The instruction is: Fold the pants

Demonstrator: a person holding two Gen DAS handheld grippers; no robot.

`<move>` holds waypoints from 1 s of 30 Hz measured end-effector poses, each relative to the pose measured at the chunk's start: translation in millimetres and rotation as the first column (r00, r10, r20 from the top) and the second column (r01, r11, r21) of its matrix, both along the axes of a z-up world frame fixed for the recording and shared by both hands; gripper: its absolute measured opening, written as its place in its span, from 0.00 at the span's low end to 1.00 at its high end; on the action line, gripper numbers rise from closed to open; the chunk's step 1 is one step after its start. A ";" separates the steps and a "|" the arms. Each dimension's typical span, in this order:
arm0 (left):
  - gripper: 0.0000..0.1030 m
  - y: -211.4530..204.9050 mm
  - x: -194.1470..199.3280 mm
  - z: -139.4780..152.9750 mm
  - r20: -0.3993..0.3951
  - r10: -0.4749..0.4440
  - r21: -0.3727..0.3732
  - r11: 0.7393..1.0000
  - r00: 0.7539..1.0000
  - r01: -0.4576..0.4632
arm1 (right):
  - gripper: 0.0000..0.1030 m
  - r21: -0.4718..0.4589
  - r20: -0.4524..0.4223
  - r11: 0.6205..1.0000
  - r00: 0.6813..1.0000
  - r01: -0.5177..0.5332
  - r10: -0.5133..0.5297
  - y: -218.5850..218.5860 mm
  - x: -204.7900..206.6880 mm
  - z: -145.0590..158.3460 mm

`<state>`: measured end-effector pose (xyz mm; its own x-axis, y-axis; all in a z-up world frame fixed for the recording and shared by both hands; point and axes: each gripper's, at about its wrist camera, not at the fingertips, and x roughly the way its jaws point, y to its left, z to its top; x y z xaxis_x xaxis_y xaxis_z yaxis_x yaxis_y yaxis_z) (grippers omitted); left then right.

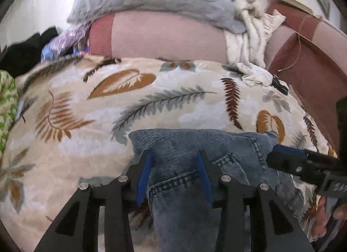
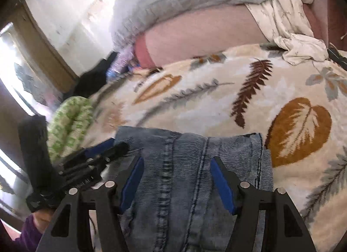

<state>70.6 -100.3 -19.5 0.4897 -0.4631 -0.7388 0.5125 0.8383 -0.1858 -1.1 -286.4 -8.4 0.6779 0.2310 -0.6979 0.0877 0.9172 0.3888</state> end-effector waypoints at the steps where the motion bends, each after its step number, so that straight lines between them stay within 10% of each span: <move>1: 0.42 0.4 2.4 -3.1 -0.011 0.005 0.002 1.000 1.000 -0.005 | 0.58 -0.010 -0.009 1.000 1.000 0.004 -0.005 -0.7 1.4 -3.1; 14: 0.55 4.4 15.5 -29.0 -0.028 0.059 0.069 0.996 0.998 -0.057 | 0.64 0.024 -0.115 0.998 0.992 0.054 -0.051 -22.7 28.0 -50.2; 30: 0.68 23.9 -71.7 8.9 0.117 0.040 0.218 0.974 0.992 -0.065 | 0.70 -0.094 -0.059 0.995 0.998 0.031 -0.036 1.8 -63.4 -0.5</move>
<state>-1.1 -76.3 -10.6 0.5940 -0.2663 -0.7591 0.4740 0.8783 0.0628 -64.5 -284.6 -8.8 0.6397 0.1410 -0.7556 0.1398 0.9453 0.2947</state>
